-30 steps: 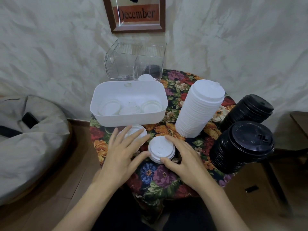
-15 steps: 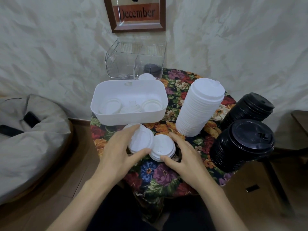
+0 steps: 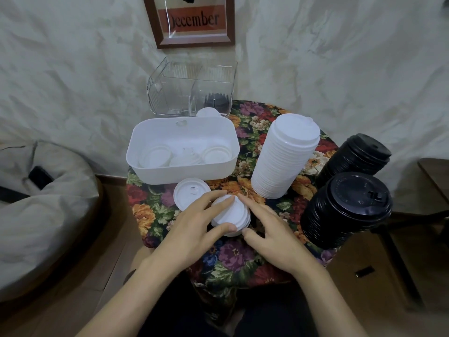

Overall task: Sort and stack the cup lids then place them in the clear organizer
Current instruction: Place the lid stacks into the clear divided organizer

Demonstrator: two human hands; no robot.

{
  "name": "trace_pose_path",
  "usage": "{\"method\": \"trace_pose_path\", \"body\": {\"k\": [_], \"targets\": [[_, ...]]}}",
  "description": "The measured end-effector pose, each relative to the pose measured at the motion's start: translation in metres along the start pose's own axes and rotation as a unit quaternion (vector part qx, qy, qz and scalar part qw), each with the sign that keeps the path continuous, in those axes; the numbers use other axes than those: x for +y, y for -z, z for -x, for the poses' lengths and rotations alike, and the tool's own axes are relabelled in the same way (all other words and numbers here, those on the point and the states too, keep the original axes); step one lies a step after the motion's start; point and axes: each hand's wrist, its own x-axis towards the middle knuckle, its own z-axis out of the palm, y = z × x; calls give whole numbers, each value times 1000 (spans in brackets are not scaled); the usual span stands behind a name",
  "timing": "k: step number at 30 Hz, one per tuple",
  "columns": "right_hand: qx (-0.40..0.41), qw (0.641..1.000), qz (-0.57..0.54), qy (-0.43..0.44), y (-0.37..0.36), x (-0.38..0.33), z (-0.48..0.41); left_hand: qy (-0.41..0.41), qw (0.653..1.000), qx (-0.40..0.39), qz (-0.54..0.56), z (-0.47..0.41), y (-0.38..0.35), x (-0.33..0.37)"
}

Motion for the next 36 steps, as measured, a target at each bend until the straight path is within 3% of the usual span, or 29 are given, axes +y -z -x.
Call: {"method": "trace_pose_path", "body": {"k": [8,17,22,26,29,36], "targets": [[49,999,-8,1,-7,2,-3,-7,1000,19,-11,4,5,-4],[35,999,13,6,-6,1,-4,-24,997,35,-58,2,-1,-16],[67,997,28,20,-13,3,-8,-39,996,30,-71,2,0,-21],[71,997,38,17,-14,4,-10,-40,992,83,-85,6,5,-28],[72,997,37,9,-13,1,-10,-27,986,123,-111,9,10,-41],[86,995,40,14,-15,-1,-8,14,986,119,-116,16,16,-58]]}}
